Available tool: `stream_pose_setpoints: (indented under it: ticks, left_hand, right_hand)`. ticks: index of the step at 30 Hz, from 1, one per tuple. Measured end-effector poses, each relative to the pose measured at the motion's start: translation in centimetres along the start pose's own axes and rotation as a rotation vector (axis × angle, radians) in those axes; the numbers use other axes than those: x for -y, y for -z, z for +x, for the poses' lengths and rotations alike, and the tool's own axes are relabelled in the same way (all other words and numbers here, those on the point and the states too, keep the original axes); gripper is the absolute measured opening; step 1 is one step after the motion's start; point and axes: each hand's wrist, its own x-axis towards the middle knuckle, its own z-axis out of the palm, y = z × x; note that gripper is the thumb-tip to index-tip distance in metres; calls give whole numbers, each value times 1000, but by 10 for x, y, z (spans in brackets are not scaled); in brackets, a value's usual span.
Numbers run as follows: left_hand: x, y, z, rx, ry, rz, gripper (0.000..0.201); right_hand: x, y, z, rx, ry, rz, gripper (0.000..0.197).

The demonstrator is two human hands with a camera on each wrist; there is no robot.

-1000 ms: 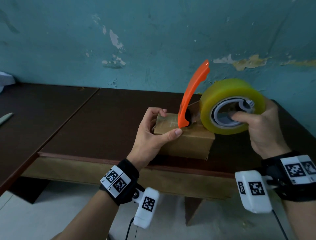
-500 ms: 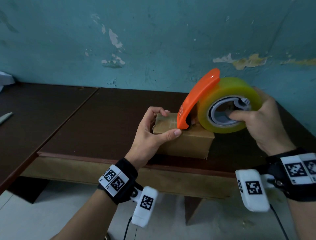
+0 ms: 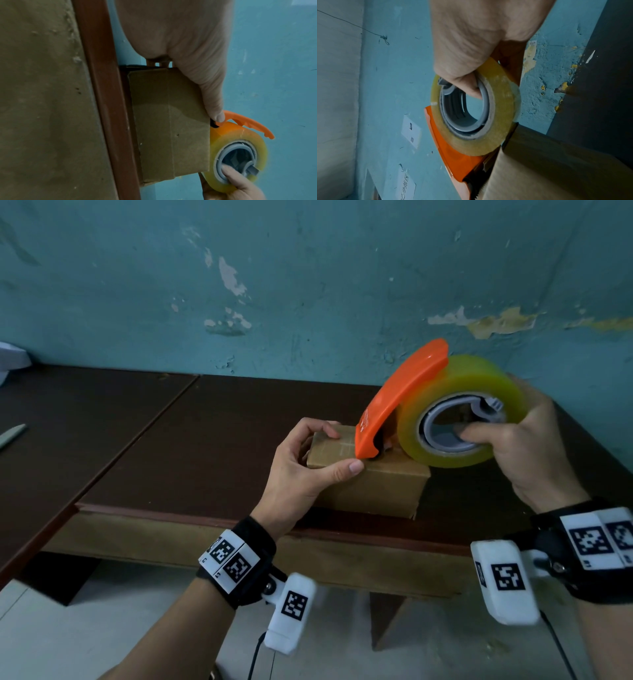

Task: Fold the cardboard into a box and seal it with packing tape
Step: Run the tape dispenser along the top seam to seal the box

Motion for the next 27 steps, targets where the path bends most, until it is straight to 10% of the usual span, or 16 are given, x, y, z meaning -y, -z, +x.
stream_pose_setpoints:
  ticks: [27]
  left_hand:
    - [3,1,3,7,-31,-79,41]
  right_hand:
    - [-8,-4,-2,-67,66,-9,32]
